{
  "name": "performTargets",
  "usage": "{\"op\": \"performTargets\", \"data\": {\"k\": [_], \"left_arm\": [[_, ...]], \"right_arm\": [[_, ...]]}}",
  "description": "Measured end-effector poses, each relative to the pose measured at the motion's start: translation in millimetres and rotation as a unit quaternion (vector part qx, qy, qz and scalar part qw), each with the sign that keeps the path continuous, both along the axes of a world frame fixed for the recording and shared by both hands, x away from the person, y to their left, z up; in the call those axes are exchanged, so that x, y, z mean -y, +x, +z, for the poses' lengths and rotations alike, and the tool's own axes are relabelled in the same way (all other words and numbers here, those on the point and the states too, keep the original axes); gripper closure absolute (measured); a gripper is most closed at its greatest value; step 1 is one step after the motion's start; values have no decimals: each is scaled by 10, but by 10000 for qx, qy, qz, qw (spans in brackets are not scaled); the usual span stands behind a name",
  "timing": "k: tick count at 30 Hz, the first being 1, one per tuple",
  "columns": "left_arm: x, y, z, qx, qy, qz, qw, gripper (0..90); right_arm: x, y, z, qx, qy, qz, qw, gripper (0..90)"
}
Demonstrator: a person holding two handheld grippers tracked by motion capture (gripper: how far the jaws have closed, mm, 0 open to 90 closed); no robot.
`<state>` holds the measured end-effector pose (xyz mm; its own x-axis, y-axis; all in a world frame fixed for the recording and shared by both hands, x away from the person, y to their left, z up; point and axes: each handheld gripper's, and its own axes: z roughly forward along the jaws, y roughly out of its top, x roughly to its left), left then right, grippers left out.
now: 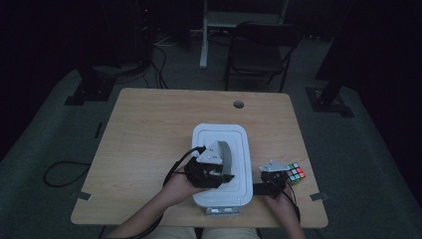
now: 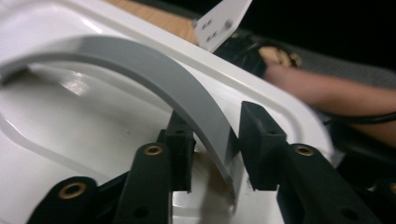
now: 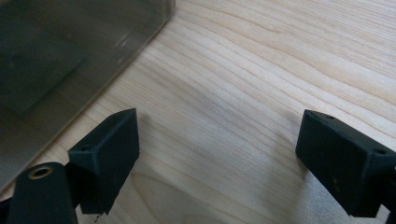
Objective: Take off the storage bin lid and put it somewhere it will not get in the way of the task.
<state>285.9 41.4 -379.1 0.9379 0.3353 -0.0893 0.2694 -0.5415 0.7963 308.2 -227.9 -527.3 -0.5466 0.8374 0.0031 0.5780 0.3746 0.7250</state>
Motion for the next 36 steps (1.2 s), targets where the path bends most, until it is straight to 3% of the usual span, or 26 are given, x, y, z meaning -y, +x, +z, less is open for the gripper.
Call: {"op": "performTargets", "data": {"k": [2,8,20,24,30,36], "left_arm": [[-20,-9,28,-65,-100,-61,9999,725],[-61,-66,90,20,-246,-81,9997,749],[-227,-82,267,-19,-674,-98,9977,848],[-293,-61,300,-68,-702,-66,9975,856],[-399,-84,370,67,-636,-36,9979,857],[-541,-58,422,73,-601,4,9982,857]], "right_arm": [[0,-1,0,-2,2,-2,10000,132],[0,0,0,-2,0,-3,10000,132],[0,-1,1,-6,2,-4,10000,132],[0,-1,1,-7,2,-3,10000,132],[0,-1,1,-9,1,-4,10000,132],[0,-1,1,-8,0,-2,10000,132]]}}
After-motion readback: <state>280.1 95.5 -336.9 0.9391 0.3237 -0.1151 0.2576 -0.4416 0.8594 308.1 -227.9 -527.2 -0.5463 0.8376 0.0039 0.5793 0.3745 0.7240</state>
